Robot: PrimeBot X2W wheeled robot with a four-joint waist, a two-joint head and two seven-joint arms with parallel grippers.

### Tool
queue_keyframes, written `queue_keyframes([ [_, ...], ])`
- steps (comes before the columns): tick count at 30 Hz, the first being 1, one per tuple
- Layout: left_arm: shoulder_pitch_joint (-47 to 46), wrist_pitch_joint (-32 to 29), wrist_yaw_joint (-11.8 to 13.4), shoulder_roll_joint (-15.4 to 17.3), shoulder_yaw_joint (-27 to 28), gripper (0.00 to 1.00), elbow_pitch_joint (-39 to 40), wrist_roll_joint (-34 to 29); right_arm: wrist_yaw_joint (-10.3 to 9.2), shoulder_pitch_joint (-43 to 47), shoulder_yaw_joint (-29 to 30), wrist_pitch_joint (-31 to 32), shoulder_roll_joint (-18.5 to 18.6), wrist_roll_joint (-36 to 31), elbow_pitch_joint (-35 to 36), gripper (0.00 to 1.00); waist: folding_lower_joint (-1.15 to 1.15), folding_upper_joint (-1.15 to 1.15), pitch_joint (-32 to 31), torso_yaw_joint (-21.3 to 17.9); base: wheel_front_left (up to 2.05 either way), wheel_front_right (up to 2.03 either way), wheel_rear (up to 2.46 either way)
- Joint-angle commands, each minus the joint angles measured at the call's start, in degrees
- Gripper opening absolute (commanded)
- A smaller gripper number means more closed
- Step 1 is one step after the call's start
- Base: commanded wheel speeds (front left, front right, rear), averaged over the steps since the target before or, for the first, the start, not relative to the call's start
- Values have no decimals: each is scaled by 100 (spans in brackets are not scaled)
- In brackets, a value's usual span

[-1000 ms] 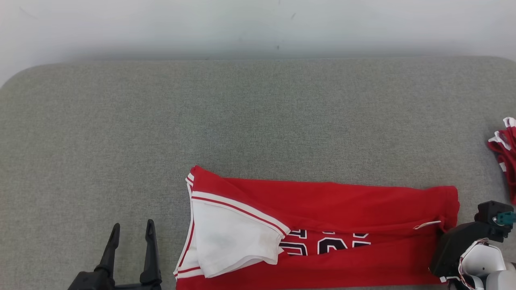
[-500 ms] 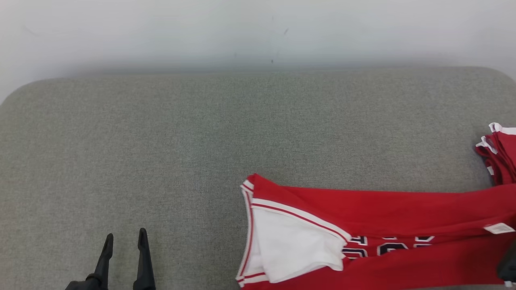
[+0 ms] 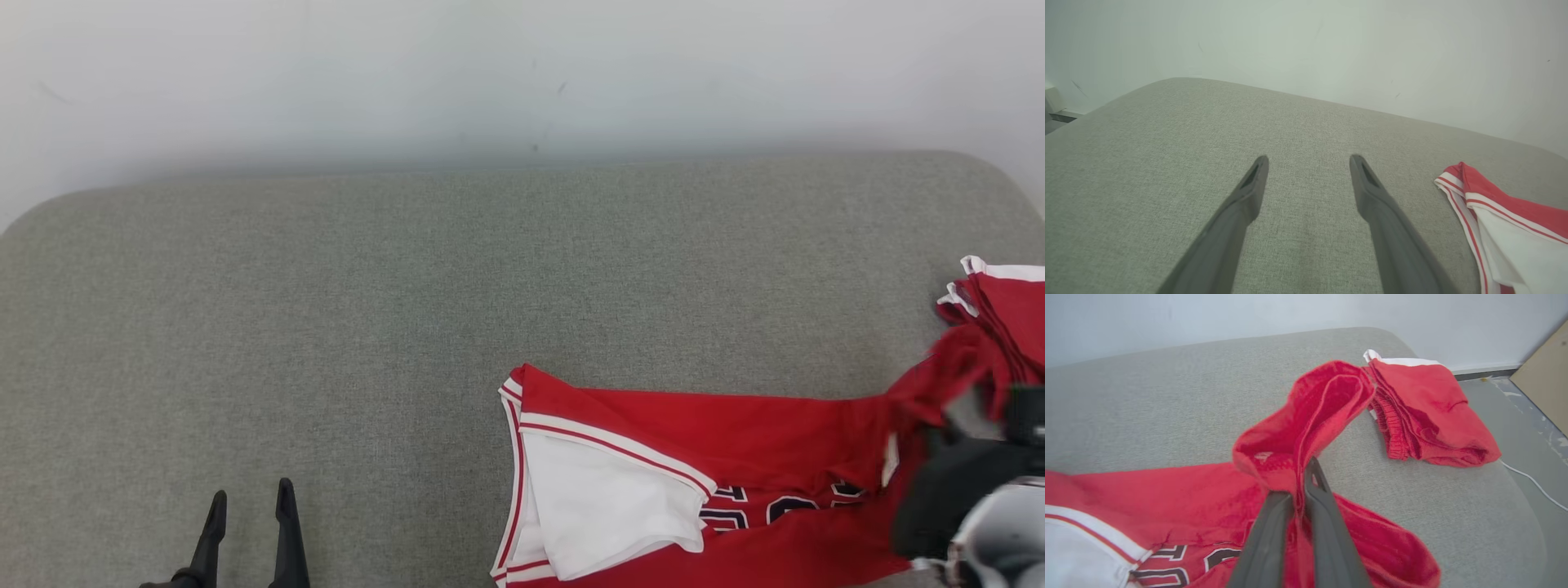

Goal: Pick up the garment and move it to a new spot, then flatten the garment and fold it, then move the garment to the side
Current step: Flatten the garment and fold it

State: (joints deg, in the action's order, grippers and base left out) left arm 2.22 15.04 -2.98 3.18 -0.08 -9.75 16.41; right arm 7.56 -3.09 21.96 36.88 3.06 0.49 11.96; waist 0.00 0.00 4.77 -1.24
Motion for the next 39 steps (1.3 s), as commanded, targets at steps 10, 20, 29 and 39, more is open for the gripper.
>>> queue_keyframes([
  [10,-90,17,-75,-26,5,100,-44,34,-14,-114,-2071,-164,-24,440,-671,0,0,0,36,203,0,0,0],
  [20,-119,17,-87,-31,-64,100,-116,139,-14,-451,-3173,-369,-29,767,-1268,0,0,0,75,432,0,0,0],
  [29,-121,17,-56,-32,-84,100,-85,214,-14,-646,-3676,-627,-29,1045,-1553,0,0,0,105,455,0,0,0],
  [39,-179,17,-34,-32,-156,100,-127,256,-14,-738,-3917,-1068,-29,1428,-1984,100,0,0,160,490,0,0,0],
])
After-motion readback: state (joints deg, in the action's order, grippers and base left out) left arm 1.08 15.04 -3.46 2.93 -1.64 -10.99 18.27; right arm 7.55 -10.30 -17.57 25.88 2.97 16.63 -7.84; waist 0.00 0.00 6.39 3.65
